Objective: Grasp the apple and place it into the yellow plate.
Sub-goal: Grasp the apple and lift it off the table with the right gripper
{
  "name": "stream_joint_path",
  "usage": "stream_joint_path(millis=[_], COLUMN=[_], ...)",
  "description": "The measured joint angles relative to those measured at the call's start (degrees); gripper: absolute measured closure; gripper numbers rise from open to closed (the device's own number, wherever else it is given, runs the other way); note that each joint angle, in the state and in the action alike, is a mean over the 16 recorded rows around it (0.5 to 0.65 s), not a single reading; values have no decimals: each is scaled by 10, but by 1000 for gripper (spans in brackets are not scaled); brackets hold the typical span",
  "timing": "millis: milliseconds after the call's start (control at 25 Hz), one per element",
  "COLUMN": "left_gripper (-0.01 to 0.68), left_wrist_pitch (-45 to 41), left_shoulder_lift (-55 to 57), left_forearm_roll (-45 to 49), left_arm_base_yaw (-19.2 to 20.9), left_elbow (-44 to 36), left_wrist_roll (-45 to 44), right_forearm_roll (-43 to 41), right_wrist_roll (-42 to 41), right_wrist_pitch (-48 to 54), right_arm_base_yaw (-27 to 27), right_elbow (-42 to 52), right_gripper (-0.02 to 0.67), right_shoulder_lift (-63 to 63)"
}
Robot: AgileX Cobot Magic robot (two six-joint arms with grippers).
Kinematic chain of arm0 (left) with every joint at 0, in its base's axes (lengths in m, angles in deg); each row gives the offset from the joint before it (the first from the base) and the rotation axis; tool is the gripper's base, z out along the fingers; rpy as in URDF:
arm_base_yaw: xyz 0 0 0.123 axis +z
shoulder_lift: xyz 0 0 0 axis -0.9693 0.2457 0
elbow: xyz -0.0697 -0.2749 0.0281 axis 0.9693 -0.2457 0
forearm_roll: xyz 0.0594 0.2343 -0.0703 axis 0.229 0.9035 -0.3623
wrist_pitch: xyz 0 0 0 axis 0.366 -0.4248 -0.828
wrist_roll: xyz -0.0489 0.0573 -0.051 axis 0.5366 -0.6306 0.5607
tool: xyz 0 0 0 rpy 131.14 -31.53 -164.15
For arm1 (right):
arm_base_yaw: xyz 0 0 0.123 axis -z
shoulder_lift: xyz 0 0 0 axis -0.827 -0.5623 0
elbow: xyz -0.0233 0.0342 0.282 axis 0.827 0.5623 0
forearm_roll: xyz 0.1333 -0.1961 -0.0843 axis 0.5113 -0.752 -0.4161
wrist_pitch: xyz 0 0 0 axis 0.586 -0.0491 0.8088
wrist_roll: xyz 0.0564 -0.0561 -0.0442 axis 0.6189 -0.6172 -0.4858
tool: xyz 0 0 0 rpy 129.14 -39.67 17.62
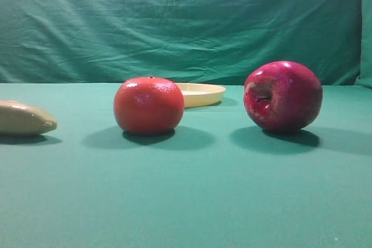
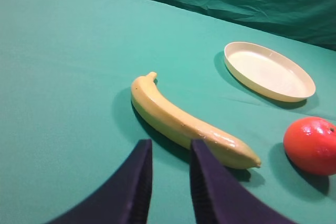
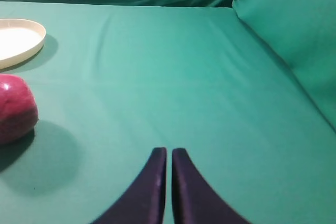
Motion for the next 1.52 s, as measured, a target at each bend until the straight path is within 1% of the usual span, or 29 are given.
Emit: stream_joint_path(millis=[360, 680, 920, 1160, 1520], left_gripper=[516, 516, 516, 516, 516], left_wrist_pitch=[0, 0, 0, 0, 0], left_shoulder_lift=[0, 0, 0, 0, 0], left_forearm_roll=[0, 0, 0, 0, 0], left_arm_base_yaw=[0, 0, 0, 0, 0], left_elbow=[0, 0, 0, 0, 0], left_wrist_roll=[0, 0, 0, 0, 0], right_forearm_roll=[-14, -4, 17, 27, 29], right_wrist_roll=[1, 12, 23, 20, 1], right_wrist_pitch=[-12, -80, -119, -100, 9], right_arm_base_yaw=[0, -2, -20, -55, -109], right_elbow=[1, -1, -33, -103, -249], right_gripper=[649, 649, 649, 649, 649], right_shoulder_lift=[0, 0, -25, -108, -326])
